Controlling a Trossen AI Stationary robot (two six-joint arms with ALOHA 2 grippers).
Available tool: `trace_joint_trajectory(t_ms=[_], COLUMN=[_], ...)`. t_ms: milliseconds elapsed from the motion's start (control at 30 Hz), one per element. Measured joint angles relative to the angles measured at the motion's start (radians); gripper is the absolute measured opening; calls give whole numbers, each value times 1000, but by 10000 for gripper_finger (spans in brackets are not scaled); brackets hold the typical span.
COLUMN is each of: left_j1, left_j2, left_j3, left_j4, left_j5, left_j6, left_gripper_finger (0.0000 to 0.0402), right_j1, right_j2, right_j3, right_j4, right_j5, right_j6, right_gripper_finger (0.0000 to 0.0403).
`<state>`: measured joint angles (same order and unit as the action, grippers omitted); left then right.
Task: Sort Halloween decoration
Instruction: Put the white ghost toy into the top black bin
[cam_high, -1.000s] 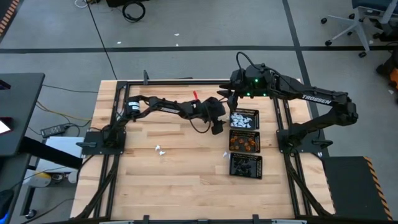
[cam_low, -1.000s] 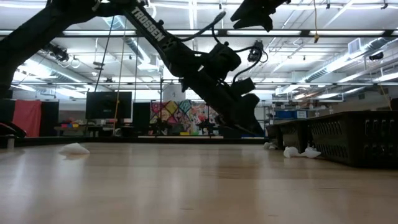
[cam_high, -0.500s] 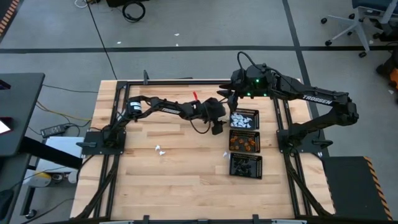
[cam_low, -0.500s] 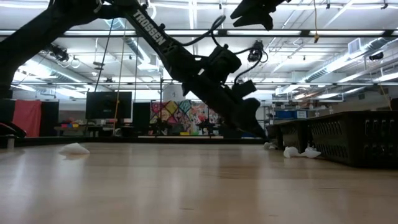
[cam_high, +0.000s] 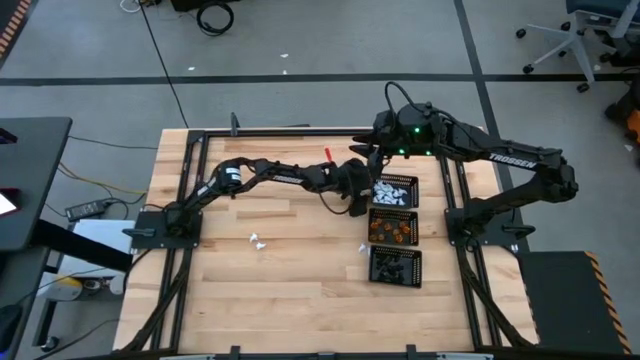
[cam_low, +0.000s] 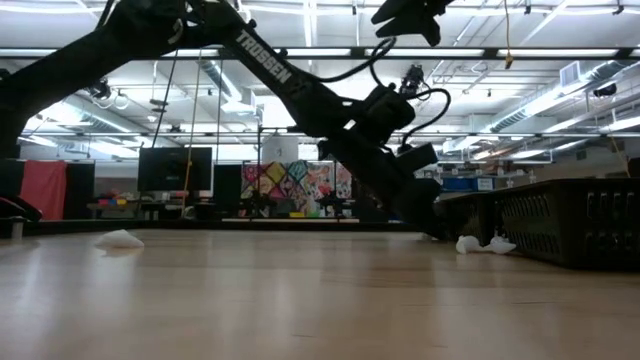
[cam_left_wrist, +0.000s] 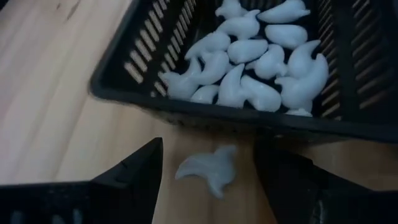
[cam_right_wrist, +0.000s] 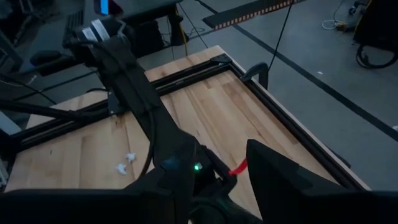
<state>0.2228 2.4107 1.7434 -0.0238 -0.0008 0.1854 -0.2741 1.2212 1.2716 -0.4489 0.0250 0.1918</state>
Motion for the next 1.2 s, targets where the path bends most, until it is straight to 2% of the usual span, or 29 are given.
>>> trace_joint_trajectory(t_ms=[300,467,767,1200], left_j1=[-2,-1,-3,17], left_j2=[18,19,21,-19], left_j3=[36,33,30,23], left_j4=[-111,-121,-140,-171], left_j5=[5,45,51,70], left_j6=[22,20,7,-27], left_gripper_finger=[229,192,121,111], right_j1=[0,-1,-1,0], right_j2=[-46,-52,-53,-53], right_j3=[0,0,0,0], right_j4=[-2,-1,-1,2], right_j5=[35,37,37,34], right_j6=[6,-2,-4,-10], right_gripper_finger=[148,146,140,140])
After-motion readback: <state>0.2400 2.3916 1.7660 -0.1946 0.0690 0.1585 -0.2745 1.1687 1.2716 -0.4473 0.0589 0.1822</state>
